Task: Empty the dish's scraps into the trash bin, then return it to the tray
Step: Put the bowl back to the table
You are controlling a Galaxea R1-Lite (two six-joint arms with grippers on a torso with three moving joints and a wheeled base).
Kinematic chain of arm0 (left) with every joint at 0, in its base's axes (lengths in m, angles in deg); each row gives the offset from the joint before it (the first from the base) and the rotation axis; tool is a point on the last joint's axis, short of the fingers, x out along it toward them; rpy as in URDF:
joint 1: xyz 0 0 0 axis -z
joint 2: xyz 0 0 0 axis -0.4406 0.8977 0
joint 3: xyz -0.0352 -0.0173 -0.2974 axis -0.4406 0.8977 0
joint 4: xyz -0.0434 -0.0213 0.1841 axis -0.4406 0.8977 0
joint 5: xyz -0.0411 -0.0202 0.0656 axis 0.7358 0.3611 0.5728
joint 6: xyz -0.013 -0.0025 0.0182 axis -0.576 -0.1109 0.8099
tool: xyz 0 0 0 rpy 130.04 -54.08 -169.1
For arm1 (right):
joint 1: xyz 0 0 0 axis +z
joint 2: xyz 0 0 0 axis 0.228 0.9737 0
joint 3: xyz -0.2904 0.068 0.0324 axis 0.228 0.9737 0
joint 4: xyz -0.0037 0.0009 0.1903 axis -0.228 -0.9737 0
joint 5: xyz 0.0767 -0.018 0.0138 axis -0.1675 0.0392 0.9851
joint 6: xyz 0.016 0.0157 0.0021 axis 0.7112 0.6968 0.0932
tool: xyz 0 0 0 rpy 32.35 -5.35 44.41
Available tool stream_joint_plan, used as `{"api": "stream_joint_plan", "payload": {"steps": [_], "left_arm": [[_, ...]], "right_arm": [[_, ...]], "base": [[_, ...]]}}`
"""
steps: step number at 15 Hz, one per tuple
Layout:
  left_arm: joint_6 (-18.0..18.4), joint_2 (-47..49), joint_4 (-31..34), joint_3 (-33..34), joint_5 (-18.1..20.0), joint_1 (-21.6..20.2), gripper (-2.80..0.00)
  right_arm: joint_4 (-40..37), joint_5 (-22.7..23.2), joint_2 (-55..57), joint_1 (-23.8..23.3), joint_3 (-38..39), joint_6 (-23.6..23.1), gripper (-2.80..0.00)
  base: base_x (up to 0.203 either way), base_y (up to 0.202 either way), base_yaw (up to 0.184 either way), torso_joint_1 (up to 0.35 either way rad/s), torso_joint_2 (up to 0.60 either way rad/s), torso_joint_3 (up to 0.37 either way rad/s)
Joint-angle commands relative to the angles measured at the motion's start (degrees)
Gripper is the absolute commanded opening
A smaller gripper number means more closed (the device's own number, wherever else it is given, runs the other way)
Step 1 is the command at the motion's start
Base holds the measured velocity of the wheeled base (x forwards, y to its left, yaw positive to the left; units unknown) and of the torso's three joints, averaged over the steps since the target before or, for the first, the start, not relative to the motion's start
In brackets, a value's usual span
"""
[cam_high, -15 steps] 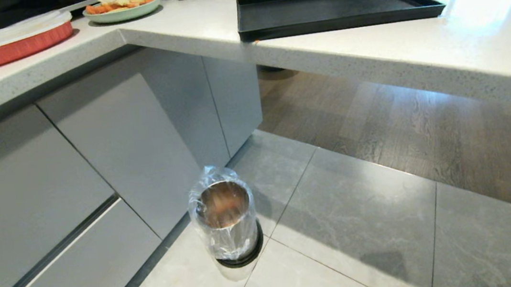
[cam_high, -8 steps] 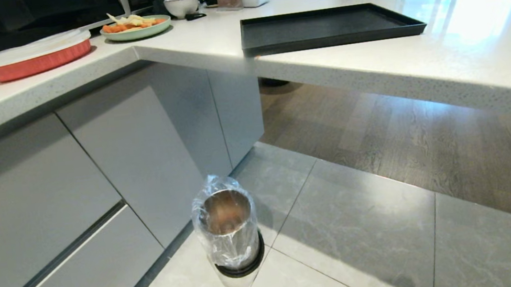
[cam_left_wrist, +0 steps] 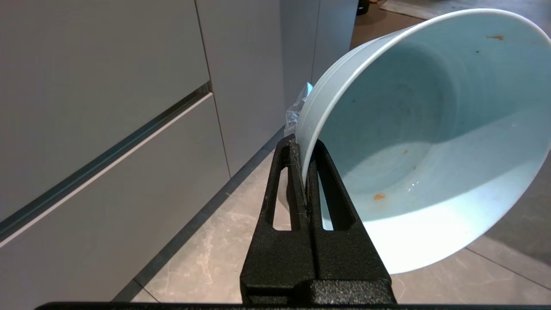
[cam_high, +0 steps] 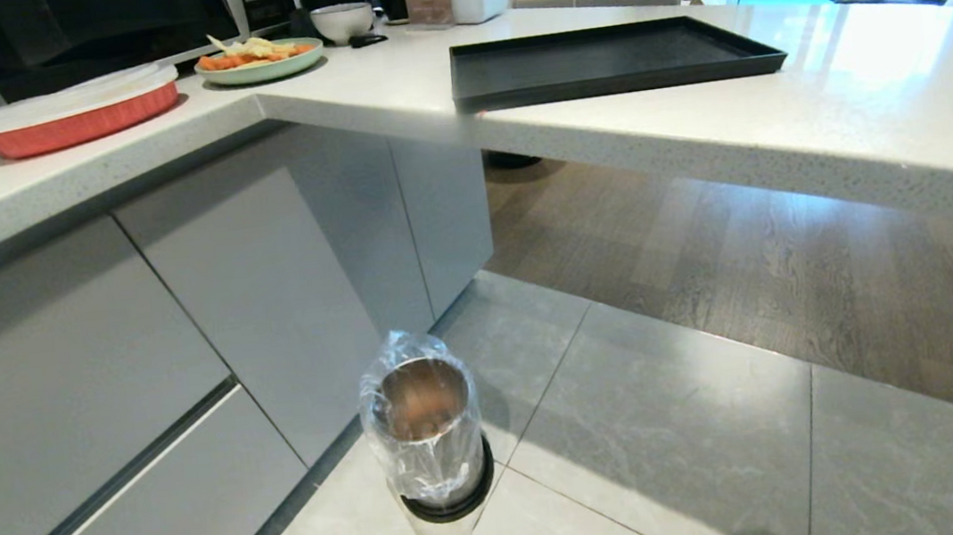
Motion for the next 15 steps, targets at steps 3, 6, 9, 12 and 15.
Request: {"api": "stream_joint_plan", "payload": {"steps": [3, 6, 9, 12, 15], "left_arm": [[-0.02, 0.06, -0.02, 0.0, 0.0, -0.01, -2.8], [-0.02, 0.06, -0.02, 0.0, 0.0, -0.01, -2.8], [-0.02, 0.06, -0.02, 0.0, 0.0, -0.01, -2.8], [-0.02, 0.06, -0.02, 0.0, 0.0, -0.01, -2.8], [-0.02, 0.06, -0.02, 0.0, 0.0, -0.01, -2.8]], "right_arm": [[0.02, -0.02, -0.02, 0.01, 0.0, 0.04, -2.8], [0.02, -0.02, -0.02, 0.01, 0.0, 0.04, -2.8], [0.02, -0.02, -0.02, 0.01, 0.0, 0.04, -2.8], [0.02, -0.02, -0.02, 0.01, 0.0, 0.04, -2.8], [0.02, -0.02, -0.02, 0.01, 0.0, 0.04, -2.8]], "base": [[0.0, 0.0, 0.0, 0.0, 0.0, 0.0], [0.0, 0.0, 0.0, 0.0, 0.0, 0.0], [0.0, 0.0, 0.0, 0.0, 0.0, 0.0], [0.0, 0.0, 0.0, 0.0, 0.0, 0.0], [0.0, 0.0, 0.0, 0.0, 0.0, 0.0]]}}
